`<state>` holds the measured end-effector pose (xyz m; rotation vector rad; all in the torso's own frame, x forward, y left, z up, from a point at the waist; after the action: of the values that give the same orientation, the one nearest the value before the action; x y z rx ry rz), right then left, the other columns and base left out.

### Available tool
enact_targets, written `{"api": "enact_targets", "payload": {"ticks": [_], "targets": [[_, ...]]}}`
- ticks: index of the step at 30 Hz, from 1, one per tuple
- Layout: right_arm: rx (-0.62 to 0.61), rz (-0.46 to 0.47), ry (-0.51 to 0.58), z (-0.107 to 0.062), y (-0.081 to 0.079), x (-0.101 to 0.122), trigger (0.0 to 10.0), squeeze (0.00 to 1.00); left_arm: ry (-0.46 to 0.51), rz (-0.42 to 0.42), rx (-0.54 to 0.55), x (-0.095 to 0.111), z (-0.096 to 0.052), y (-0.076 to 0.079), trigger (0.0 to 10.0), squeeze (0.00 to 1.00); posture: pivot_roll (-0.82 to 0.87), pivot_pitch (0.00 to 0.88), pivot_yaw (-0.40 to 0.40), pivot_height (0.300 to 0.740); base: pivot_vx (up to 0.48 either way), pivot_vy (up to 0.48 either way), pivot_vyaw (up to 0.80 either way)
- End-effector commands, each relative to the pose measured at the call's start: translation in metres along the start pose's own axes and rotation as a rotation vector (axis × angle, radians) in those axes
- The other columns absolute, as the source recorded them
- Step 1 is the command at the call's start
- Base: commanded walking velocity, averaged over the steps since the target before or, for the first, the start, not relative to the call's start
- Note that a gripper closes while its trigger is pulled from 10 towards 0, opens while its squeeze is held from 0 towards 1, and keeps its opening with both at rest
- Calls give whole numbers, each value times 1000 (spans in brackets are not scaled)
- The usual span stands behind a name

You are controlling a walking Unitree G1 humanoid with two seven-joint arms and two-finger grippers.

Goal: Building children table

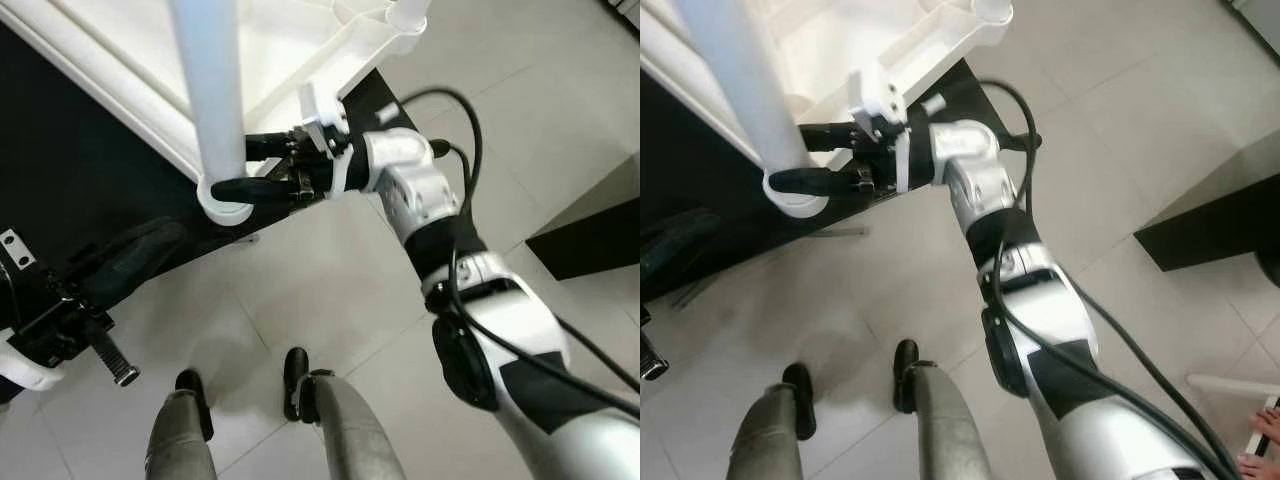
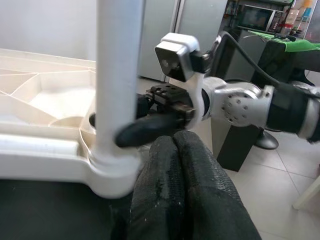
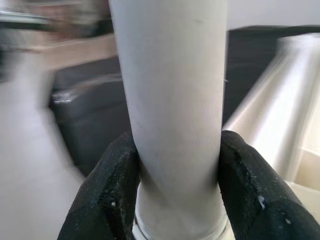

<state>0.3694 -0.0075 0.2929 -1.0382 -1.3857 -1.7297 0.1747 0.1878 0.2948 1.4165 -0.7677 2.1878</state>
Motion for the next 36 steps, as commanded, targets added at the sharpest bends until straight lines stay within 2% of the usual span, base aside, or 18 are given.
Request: {"api": "enact_targets", "payload": {"ticks": [1,2,3,4,5,7,13,14,15,16,19,20,24,27,28,29,31,36], "targets": [[-502,81,-252,-30,12,-57,0,0,-26,-19,-33,-4,1,5,10000,0,125,446,-179,740,0,0,0],[-502,81,-252,-30,12,-57,0,0,-26,-19,-33,-4,1,5,10000,0,125,446,-179,740,0,0,0],[-571,106,-294,-30,-12,-71,0,0,-26,-20,-34,-4,1,4,10000,0,129,448,-174,740,0,0,0],[-571,106,-294,-30,-12,-71,0,0,-26,-20,-34,-4,1,4,10000,0,129,448,-174,740,0,0,0],[-636,142,-313,-29,-42,-79,0,0,-24,-19,-36,-4,1,3,10000,0,122,440,-171,740,0,0,0],[-628,160,-313,-26,-50,-82,0,0,-19,-19,-36,-4,2,2,10000,0,121,437,-169,740,0,0,0],[-665,150,-293,-14,-43,-77,0,0,-12,-19,-40,-5,4,2,10000,0,125,422,-173,740,0,0,0],[-666,127,-287,-9,-37,-72,5961,0,-11,-19,-41,-5,4,3,10000,0,126,421,-173,740,0,0,0],[-666,127,-287,-9,-37,-72,5961,0,-11,-19,-41,-5,4,3,10000,0,126,421,-173,740,0,0,0],[-679,109,-289,-6,-33,-68,10000,0,-11,-19,-42,-5,4,3,10000,0,128,421,-174,740,0,0,0],[-681,98,-278,-6,-27,-61,10000,0,-10,-17,-42,-5,4,3,10000,0,130,420,-176,740,0,0,0],[-655,102,-257,-6,-21,-56,10000,1000,-10,-15,-41,-5,4,4,10000,0,131,422,-178,740,0,0,0],[-622,86,-207,-7,-12,-40,10000,1000,-10,-15,-40,-5,4,4,10000,0,131,422,-178,740,0,0,0],[-487,46,-76,-3,-2,-10,10000,937,-11,-16,-39,-6,4,4,10000,0,133,422,-183,740,0,0,0],[-361,17,-15,-1,-2,6,10000,208,-12,-17,-39,-6,4,4,10000,0,135,422,-185,740,0,0,0],[-251,-27,13,-2,-2,17,10000,0,-11,-18,-39,-6,4,5,10000,0,139,419,-187,740,0,0,0],[-251,-27,13,-2,-2,17,10000,0,-11,-18,-39,-6,4,5,10000,0,139,419,-187,740,0,0,0],[-46,-122,-9,-6,4,28,10000,0,-10,-17,-39,-7,5,6,10000,0,152,417,-191,740,0,0,0]]}}
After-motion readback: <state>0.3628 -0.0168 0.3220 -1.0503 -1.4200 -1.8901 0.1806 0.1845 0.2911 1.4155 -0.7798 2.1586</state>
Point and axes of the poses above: a point about 5 cm out from each wrist's last joint towards the gripper, its own z axis pointing out of the wrist towards the gripper, its own x axis along the axis of the wrist's last joint, y = z × x, the point moved 3 cm from there along z, pointing out of the wrist towards the gripper, and after that the axes turned 3 degrees about -z, right-handed, at the moved point
